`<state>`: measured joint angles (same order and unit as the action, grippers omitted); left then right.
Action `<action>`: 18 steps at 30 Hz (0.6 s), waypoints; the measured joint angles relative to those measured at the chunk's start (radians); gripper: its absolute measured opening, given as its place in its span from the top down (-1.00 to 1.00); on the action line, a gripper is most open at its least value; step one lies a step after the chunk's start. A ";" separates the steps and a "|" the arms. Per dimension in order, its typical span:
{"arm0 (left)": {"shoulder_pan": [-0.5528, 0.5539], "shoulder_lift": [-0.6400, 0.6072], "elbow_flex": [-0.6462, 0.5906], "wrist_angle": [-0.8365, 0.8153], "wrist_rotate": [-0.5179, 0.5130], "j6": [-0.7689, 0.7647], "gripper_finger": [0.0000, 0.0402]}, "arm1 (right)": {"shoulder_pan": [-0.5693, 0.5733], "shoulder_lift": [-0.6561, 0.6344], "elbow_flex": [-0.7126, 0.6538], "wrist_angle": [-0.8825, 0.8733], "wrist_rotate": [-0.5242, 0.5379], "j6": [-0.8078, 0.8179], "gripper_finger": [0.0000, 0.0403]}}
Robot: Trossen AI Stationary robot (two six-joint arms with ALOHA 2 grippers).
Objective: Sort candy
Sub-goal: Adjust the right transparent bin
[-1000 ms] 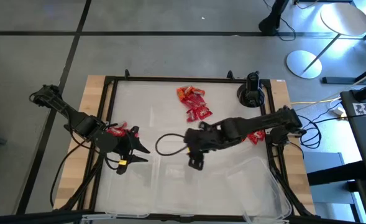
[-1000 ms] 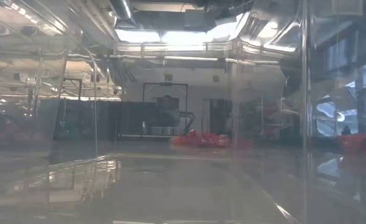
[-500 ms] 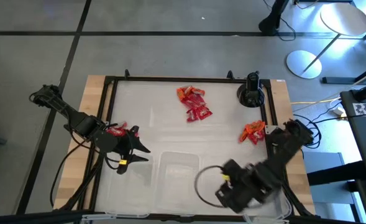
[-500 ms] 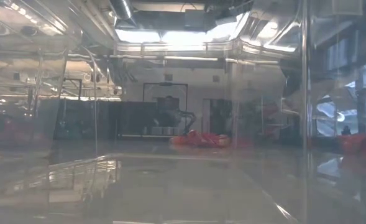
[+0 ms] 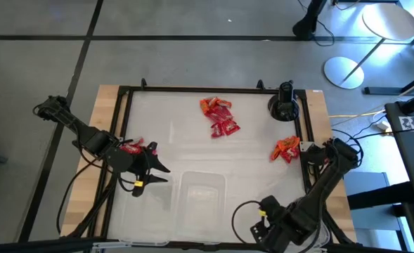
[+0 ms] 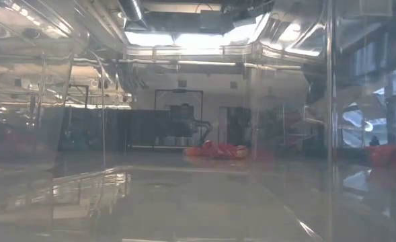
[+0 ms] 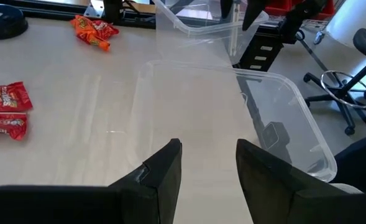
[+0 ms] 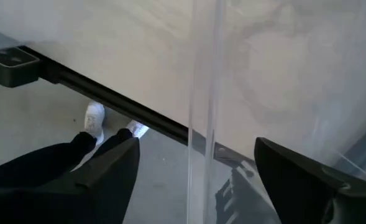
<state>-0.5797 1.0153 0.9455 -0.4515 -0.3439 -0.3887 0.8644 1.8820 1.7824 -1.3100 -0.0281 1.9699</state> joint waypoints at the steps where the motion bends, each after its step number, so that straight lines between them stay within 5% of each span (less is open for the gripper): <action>1: 0.000 0.000 0.000 0.000 0.000 -0.004 0.29 | 0.000 0.000 -0.017 0.013 -0.006 0.008 -0.50; 7: 0.000 0.000 0.000 0.000 0.000 -0.008 0.29 | 0.000 0.000 -0.088 0.050 -0.047 0.056 -0.16; 15: 0.000 0.000 0.000 0.076 -0.048 0.058 0.29 | -0.002 0.000 -0.097 0.045 -0.030 0.026 0.87; 18: 0.017 0.000 0.000 0.162 -0.056 0.063 0.29 | -0.018 0.000 -0.097 0.047 -0.033 0.017 0.84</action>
<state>-0.5627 1.0153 0.9455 -0.2891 -0.3996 -0.3257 0.8459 1.8816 1.6852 -1.2635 -0.0611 1.9874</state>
